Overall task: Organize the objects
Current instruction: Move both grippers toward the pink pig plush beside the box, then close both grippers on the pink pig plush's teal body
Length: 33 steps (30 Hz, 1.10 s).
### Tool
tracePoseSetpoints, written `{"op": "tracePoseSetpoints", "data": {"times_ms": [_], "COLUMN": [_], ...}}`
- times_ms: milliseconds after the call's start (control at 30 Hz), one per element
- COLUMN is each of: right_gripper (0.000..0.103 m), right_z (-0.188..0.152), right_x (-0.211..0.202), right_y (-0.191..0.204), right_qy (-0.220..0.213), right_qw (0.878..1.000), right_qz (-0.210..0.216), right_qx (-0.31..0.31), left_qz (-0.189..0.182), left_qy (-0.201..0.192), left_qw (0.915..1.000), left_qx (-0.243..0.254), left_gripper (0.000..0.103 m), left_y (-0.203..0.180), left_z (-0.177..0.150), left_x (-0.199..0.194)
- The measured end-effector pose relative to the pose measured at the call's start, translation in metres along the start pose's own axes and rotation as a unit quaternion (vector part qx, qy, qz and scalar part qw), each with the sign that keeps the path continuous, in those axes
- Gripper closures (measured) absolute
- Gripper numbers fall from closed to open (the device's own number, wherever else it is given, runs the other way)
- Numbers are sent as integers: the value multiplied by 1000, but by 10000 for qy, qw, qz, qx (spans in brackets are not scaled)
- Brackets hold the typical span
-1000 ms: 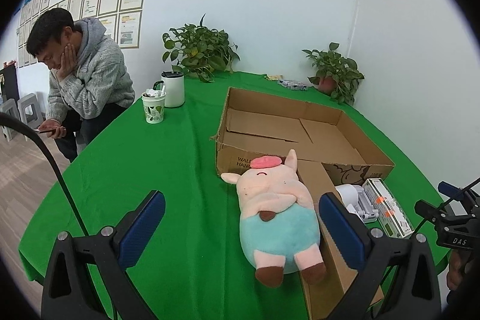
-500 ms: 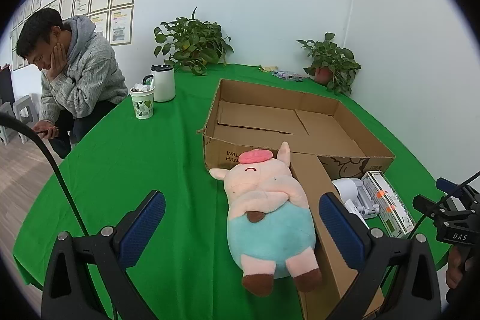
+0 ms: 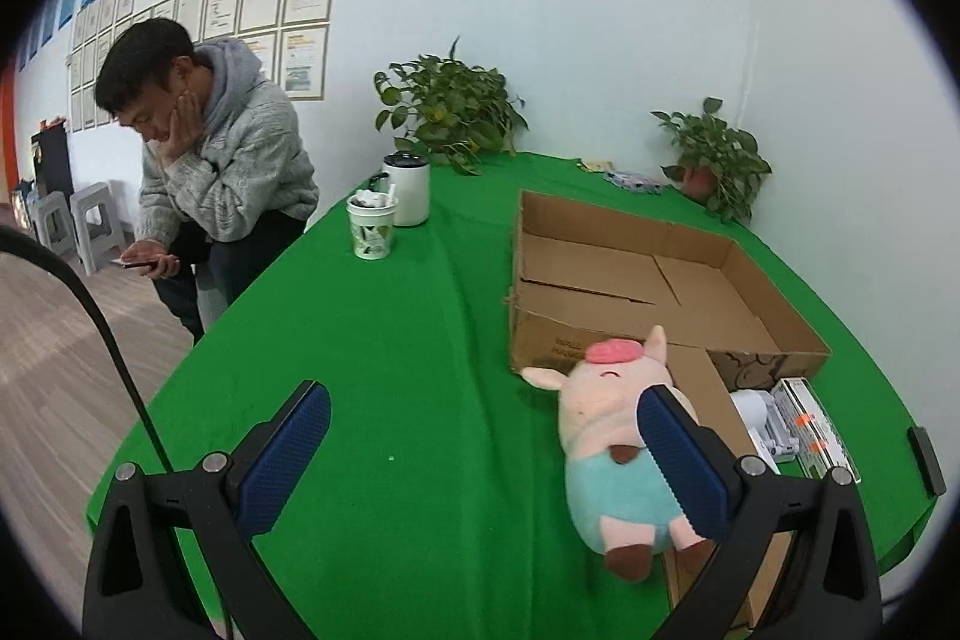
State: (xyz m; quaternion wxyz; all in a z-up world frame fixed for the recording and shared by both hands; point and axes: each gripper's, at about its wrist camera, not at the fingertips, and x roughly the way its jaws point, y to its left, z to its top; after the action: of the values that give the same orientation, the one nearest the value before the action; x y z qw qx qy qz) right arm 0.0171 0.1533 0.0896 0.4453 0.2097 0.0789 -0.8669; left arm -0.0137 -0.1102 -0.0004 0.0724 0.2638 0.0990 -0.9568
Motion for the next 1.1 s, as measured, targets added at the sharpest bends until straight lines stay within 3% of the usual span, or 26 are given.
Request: {"op": "tracePoseSetpoints", "data": {"times_ms": [100, 167, 200, 267, 367, 433, 667, 900, 967, 1000, 1100], "right_gripper": [1, 1, 1, 1, 3, 4, 4, 4, 4, 4, 4], "right_z": [17, 12, 6, -13, -41, -55, -52, -51, -51, -50, -48], "right_x": [7, 31, 46, 85, 127, 134, 119, 106, 106, 106, 106], "right_y": [19, 12, 8, -4, -22, -36, -55, -38, -40, -42, -47], "right_qy": [-261, -98, 80, 630, 1397, 1607, 1418, 1297, 1273, 1272, 1231], "right_qw": [9951, 9927, 9940, 9959, 9820, 9724, 9674, 9639, 9633, 9634, 9650], "right_qz": [956, 1138, 953, 121, -1151, -1594, -2073, -2319, -2356, -2355, -2314], "right_qx": [53, 387, 521, 630, 532, 564, 339, -175, -174, -145, -80], "left_qz": [110, 128, 70, -128, -514, -802, -1769, -2164, -2239, -2410, -2445], "left_qy": [40, 102, 168, 342, 623, 745, 1273, 1819, 1960, 2029, 1963], "left_qw": [9996, 9993, 9993, 9988, 9966, 9939, 9758, 9583, 9534, 9472, 9474], "left_qx": [-263, -332, -341, -321, -189, -116, -167, -412, -491, -597, -644], "left_gripper": [1, 1, 1, 1, 1, 1, 1, 2, 19, 21, 29], "left_y": [24, 29, 29, 24, 12, 3, -32, -51, -51, -51, -49], "left_z": [1, -4, -8, -14, -22, -26, -30, -46, -52, -55, -57], "left_x": [-6, -4, 0, 11, 30, 42, 84, 123, 133, 137, 135]}}
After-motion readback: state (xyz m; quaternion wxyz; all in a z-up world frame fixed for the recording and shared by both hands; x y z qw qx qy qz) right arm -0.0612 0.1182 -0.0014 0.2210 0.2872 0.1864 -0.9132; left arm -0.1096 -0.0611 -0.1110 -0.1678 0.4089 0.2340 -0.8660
